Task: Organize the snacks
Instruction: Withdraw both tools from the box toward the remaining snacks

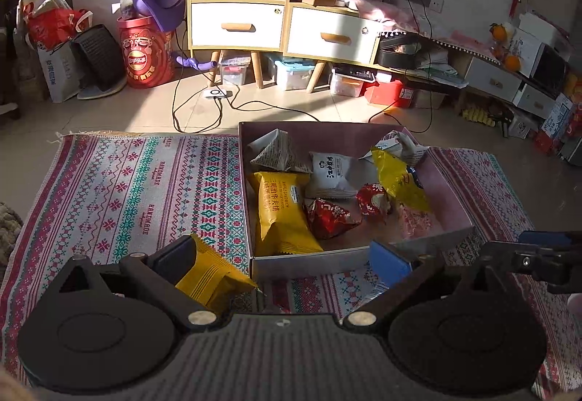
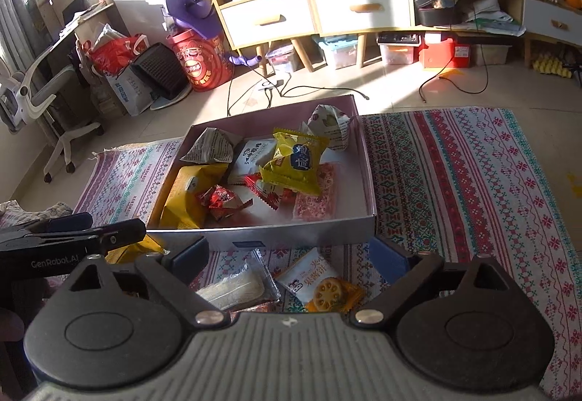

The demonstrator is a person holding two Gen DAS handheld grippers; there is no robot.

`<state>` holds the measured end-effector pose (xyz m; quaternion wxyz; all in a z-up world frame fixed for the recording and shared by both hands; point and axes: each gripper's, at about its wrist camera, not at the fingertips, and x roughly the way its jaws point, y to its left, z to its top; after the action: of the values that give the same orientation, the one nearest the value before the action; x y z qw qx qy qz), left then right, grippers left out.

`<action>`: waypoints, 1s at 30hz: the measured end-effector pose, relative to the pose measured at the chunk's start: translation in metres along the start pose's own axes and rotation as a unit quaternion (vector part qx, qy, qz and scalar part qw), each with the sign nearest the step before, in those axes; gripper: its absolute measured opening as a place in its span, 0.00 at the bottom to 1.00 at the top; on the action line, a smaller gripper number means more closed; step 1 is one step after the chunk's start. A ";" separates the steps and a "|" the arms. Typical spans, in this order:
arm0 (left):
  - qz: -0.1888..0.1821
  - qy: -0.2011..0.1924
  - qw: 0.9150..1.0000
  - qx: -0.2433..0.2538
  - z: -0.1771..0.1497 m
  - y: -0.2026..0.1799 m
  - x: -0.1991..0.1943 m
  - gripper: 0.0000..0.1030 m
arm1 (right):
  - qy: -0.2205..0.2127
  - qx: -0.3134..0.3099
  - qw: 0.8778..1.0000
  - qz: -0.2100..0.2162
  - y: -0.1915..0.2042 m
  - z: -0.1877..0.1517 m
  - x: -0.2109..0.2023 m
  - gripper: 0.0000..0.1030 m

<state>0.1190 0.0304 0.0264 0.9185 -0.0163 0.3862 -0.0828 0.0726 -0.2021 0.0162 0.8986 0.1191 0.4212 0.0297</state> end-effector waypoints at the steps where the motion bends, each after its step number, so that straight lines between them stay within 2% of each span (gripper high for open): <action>1: -0.001 0.001 1.000 -0.002 -0.002 0.001 -0.003 1.00 | -0.001 -0.002 1.000 -0.001 0.001 -0.002 -0.002 0.92; 9: -0.001 0.003 1.000 -0.001 -0.026 0.009 -0.020 1.00 | -0.003 -0.019 1.000 0.001 0.008 -0.025 -0.010 0.97; 20: 0.010 -0.008 0.999 0.044 -0.060 0.022 -0.033 1.00 | 0.003 -0.052 0.999 0.005 0.013 -0.052 -0.015 0.99; 30: 0.016 -0.008 0.997 0.069 -0.077 0.033 -0.038 1.00 | 0.017 -0.093 0.995 -0.014 0.017 -0.070 -0.011 0.99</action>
<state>0.0426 0.0714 -0.0044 0.9217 0.0526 0.3726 -0.0942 0.0125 -0.1743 -0.0149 0.8990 0.0280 0.4332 0.0580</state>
